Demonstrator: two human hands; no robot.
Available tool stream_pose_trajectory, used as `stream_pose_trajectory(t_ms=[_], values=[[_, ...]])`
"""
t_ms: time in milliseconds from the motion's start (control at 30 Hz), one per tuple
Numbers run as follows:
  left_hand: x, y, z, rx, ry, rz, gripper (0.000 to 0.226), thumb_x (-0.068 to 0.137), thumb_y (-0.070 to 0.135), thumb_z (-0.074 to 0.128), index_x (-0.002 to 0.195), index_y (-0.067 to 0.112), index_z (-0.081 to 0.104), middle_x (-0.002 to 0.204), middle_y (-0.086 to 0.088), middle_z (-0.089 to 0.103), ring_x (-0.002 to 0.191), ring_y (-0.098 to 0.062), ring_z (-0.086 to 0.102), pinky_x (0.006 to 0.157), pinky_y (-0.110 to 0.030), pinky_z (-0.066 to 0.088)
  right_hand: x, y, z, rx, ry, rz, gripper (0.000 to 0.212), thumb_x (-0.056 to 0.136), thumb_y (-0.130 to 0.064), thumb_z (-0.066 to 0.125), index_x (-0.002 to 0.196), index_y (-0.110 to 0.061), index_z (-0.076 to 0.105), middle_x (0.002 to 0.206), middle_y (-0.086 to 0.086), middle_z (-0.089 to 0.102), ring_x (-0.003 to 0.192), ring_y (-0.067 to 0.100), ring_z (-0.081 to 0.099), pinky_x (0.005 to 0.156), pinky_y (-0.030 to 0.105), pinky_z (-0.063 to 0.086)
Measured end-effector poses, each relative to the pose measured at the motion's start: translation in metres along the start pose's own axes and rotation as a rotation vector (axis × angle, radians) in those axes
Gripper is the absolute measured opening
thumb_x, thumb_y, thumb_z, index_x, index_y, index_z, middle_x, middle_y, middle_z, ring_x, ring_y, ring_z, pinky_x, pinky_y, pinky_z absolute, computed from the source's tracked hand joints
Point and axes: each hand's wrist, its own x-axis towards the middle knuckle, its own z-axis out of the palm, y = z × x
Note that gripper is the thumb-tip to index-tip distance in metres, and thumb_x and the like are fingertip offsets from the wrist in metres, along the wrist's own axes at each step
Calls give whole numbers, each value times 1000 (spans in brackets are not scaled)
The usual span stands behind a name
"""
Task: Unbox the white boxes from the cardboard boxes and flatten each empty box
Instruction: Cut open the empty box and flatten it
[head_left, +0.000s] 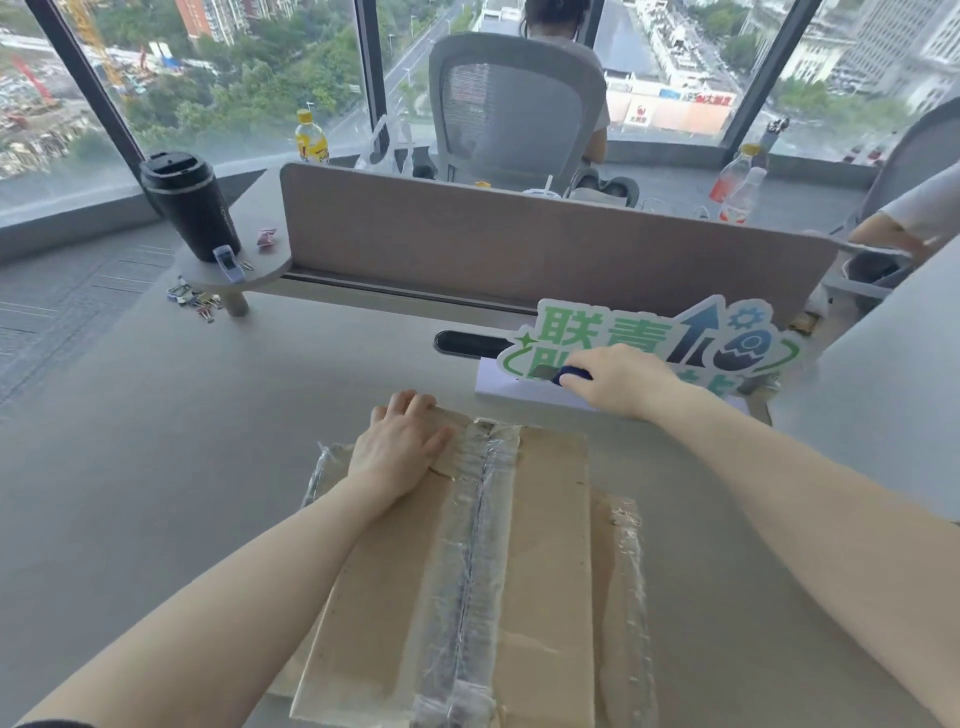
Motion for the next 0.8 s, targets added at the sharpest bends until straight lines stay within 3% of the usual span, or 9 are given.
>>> stream_pose_trajectory(t_ms=[67,200,333,467,533,700,800], values=[[-2,-3,-3,-87,-4,10,53,97,44,47,146,31,32,156,4,21,136,-28,31,100,-45,42,-14,-28,15,146,-22,93,22,99,-28,41,82,-22,54,82,-2,59,80,28,61,64,34,48],[-15,-16,-10,-92,-48,116,59,94,33,51,149,33,29,162,3,12,142,-29,22,110,-45,35,-35,-77,55,361,-34,252,16,91,-15,44,79,-8,51,84,17,67,72,34,67,66,40,58],[-38,-32,-9,-84,-84,219,59,95,39,49,150,31,29,164,6,7,148,-27,13,117,-41,24,-35,-108,87,303,31,385,24,87,-17,46,63,-12,42,65,8,55,66,31,58,55,31,41],[-64,-46,-1,-73,-133,278,62,97,46,46,153,31,24,164,8,-4,151,-26,2,121,-40,14,-36,-124,90,259,131,453,27,85,-23,45,60,-15,41,62,4,53,72,30,57,59,31,40],[-69,-51,2,-85,-134,285,63,98,47,44,154,32,21,164,9,-8,151,-27,1,122,-40,13,-38,-132,90,211,164,466,26,83,-27,42,59,-17,41,63,4,55,72,29,58,58,30,38],[-69,-50,4,-108,-136,284,63,98,48,43,154,32,20,164,10,-9,151,-28,1,122,-41,13,-38,-148,83,119,131,508,20,83,-21,43,69,-16,57,73,5,65,72,28,60,68,30,52],[-70,-52,6,-145,-139,277,63,97,47,45,154,32,22,164,12,-10,151,-27,1,121,-41,16,-30,-155,76,244,97,523,16,87,-7,46,76,-9,58,77,9,64,64,27,56,58,29,45]])
